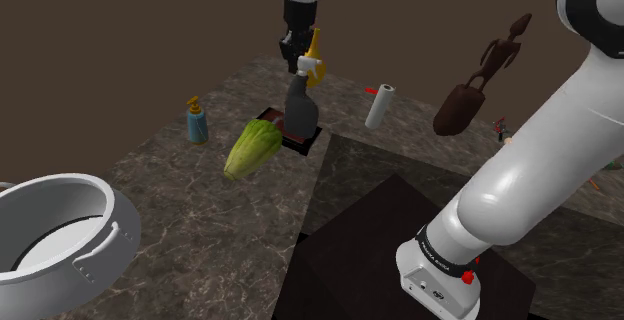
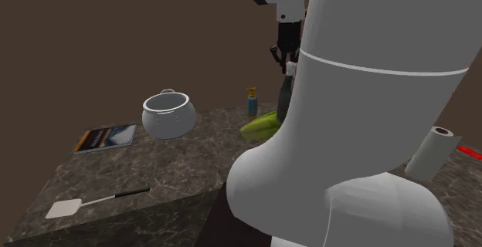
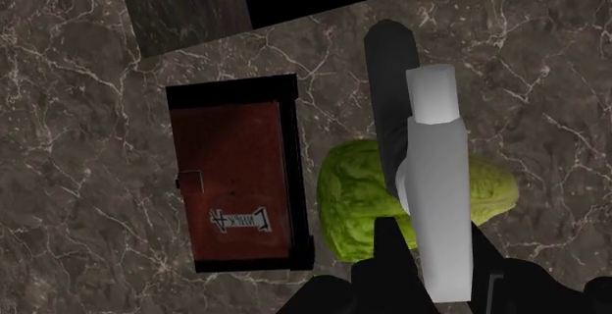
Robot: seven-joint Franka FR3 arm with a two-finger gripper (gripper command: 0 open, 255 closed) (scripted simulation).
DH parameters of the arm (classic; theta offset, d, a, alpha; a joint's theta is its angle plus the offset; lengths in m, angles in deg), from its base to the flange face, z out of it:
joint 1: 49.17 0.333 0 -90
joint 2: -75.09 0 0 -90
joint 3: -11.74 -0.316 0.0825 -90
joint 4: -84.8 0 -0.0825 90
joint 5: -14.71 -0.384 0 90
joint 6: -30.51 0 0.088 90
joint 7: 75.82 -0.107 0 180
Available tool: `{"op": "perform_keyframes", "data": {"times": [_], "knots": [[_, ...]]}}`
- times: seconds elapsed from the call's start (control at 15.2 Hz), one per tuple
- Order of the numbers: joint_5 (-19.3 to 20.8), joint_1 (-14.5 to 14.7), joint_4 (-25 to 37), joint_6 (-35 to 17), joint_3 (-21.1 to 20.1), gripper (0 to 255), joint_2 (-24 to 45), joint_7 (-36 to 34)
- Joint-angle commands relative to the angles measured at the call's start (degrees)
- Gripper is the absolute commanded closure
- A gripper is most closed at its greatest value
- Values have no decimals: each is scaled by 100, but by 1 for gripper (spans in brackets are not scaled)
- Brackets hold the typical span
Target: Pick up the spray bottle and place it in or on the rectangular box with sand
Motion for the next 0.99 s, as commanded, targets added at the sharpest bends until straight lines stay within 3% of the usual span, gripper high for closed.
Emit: {"op": "perform_keyframes", "data": {"times": [0.0,0.46,0.86,0.92], "knots": [[46,-93,394,166,94,255,217,190],[214,-342,2312,826,339,255,1449,732],[336,-482,4861,1818,499,255,2975,1197],[342,-484,5012,1880,505,255,3062,1218]]}}
